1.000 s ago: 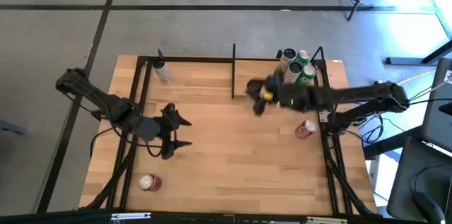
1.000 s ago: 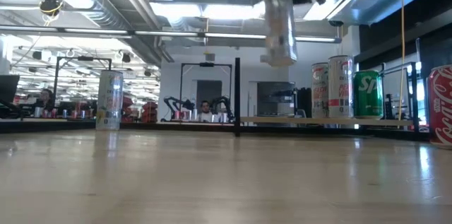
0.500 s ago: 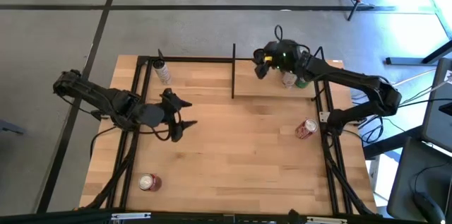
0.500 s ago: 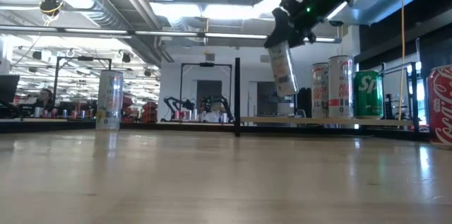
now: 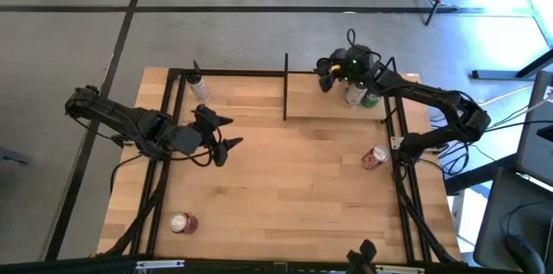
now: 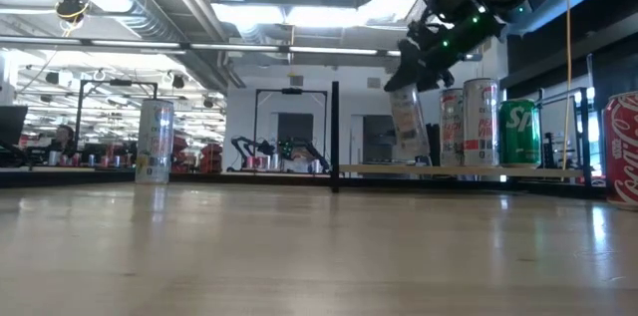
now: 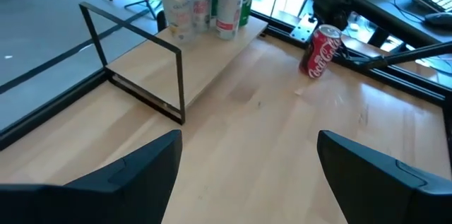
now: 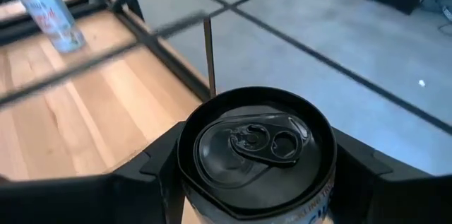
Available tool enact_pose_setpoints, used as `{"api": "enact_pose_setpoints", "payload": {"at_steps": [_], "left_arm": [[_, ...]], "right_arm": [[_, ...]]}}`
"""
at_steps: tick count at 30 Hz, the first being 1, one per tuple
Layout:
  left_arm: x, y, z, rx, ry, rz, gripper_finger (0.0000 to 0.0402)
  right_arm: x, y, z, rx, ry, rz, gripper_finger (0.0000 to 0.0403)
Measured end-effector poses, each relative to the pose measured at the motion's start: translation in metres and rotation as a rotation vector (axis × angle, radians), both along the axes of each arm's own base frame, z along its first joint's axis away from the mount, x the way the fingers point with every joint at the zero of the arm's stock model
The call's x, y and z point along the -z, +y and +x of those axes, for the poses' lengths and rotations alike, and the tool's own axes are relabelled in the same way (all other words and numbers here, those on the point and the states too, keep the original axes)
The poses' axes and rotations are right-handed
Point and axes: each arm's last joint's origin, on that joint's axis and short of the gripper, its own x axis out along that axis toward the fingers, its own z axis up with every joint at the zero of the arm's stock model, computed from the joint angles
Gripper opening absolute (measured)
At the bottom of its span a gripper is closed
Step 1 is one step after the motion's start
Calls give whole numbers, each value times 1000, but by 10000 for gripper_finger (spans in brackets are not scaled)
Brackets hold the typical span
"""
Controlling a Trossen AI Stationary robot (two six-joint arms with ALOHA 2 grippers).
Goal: Place canned beverage on shelf
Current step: Put the bottom white yellow soda can on the shelf
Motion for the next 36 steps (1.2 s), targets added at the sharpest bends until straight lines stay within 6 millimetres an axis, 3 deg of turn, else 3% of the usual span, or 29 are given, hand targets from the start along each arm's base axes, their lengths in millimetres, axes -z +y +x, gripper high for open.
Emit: {"api": "enact_pose_setpoints", "payload": {"at_steps": [21,29,36], "left_arm": [[0,0,0,9,10,22,325],[0,0,0,10,10,23,325],[0,0,0,10,11,23,325]], "right_arm": [[12,-6,2,8,46,14,224],[11,-6,2,3,39,20,321],[12,-6,2,16,46,17,316]]}}
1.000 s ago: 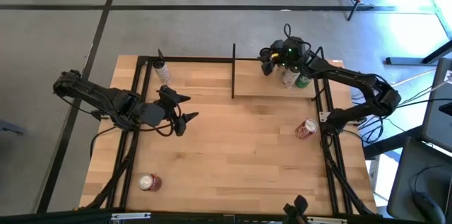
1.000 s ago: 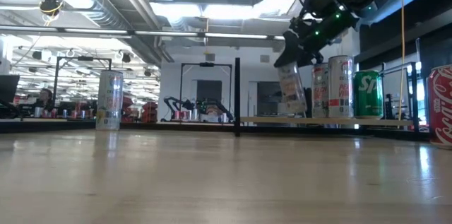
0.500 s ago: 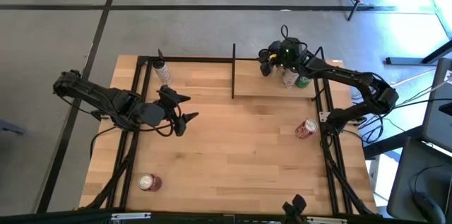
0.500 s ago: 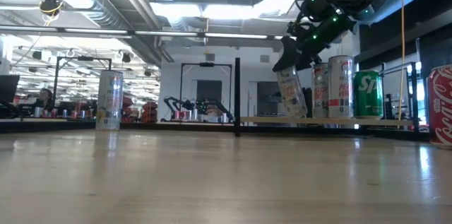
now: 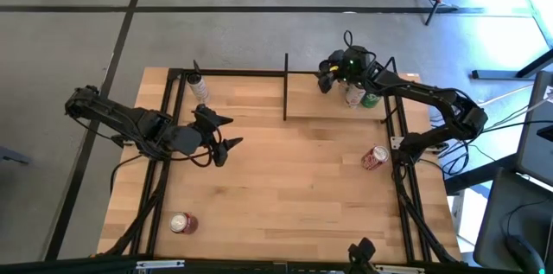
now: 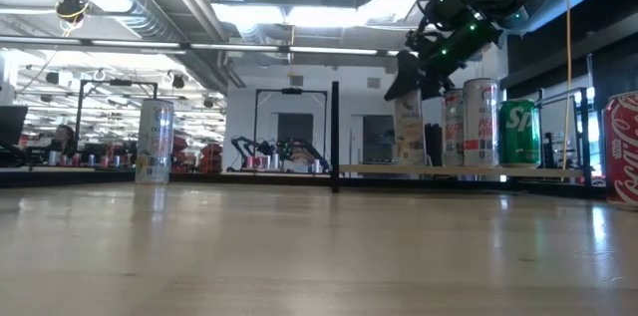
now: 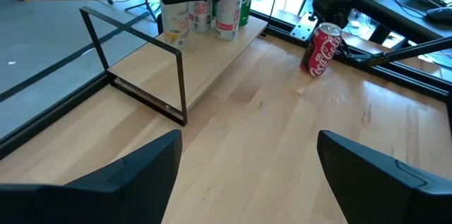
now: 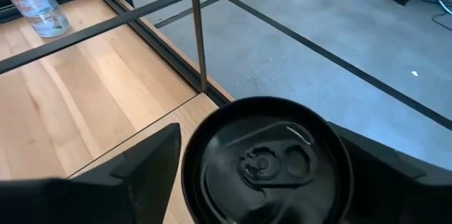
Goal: Place canned beverage on shelf
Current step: Put the bottom white yellow soda can on the shelf
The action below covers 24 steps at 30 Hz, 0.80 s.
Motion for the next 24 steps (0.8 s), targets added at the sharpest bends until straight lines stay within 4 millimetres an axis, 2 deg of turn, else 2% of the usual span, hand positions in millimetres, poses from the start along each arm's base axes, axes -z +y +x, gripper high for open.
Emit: {"api": "enact_pose_setpoints", "payload": {"at_steps": [10,16,19,24], "left_arm": [[0,0,0,0,1,0,325],[0,0,0,0,1,0,325],[0,0,0,1,1,1,325],[0,0,0,1,1,1,325]], "right_arm": [[0,-1,0,28,-1,5,228],[-9,1,-2,75,-1,42,230],[-16,2,-5,104,-25,49,252],[-15,2,-5,103,-8,51,261]]}}
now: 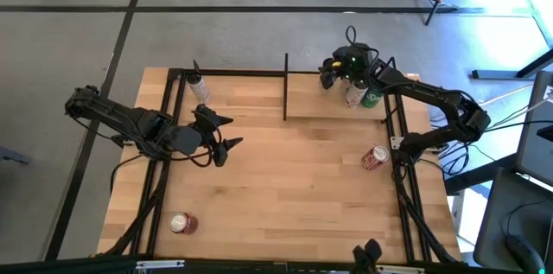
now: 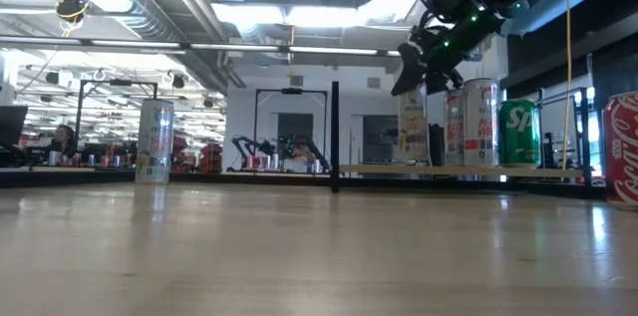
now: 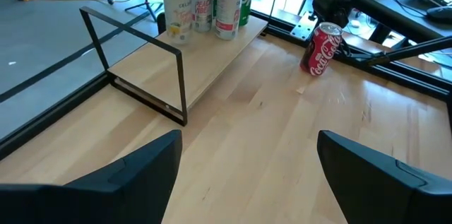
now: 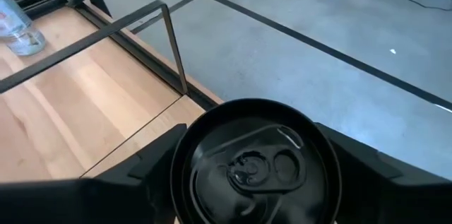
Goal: Place canned beverage on shelf
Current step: Put the bottom white yellow soda can on the shelf, then put the white yellow soda can on the shelf aligned with the other white yellow soda can
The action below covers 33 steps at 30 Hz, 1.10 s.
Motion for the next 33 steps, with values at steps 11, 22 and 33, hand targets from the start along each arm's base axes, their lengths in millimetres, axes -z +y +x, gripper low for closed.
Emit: {"api": "enact_pose_setpoints", "payload": {"at_steps": [11,22,33], "left_arm": [[0,-1,0,25,6,-17,325],[0,-1,0,25,6,-17,325],[0,-1,0,58,34,43,325]], "right_arm": [[2,0,-1,31,39,-6,271],[3,0,-2,29,64,2,319],[-42,1,-2,-10,157,49,324]]}}
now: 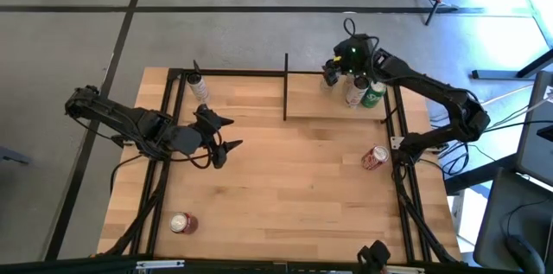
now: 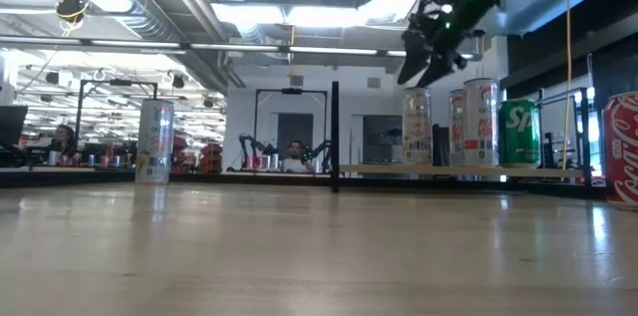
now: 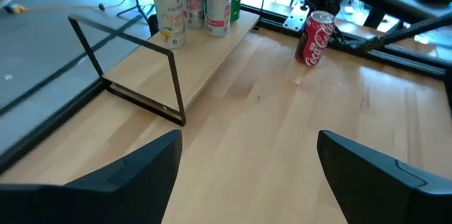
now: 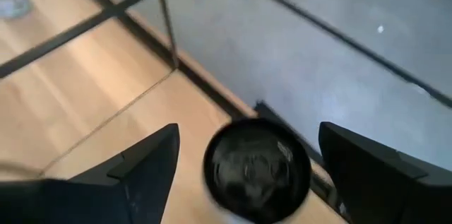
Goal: Place canned beverage on shelf
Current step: Put the white yellow soda can on the shelf aligned with the other white yellow soda can
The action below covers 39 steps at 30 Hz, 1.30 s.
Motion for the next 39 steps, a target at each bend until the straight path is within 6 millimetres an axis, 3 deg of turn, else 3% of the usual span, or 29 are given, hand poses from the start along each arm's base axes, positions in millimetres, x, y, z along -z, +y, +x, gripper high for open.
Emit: {"api": "enact_pose_setpoints", "payload": {"at_steps": [4,7,11,15,20,24,29,34,39], "left_arm": [[0,0,0,13,11,23,325],[1,-1,0,57,24,5,325],[1,-3,1,146,59,28,325],[2,-5,1,218,82,38,325],[6,-9,7,275,101,-1,325],[13,-15,22,287,98,-13,325],[27,-24,45,281,87,-73,325],[34,-30,56,239,64,-265,325],[2,-18,47,68,96,-365,325]], "right_arm": [[-33,16,2,-67,52,67,324],[-59,41,4,-139,88,155,324],[-86,86,11,-217,66,257,324],[-94,141,9,-294,56,395,324],[-86,207,-8,-349,85,528,324],[-73,241,-29,-291,128,539,324],[-49,261,-53,-250,209,489,324],[-24,274,-60,-301,229,491,324],[-1,284,-54,-411,217,454,324]]}}
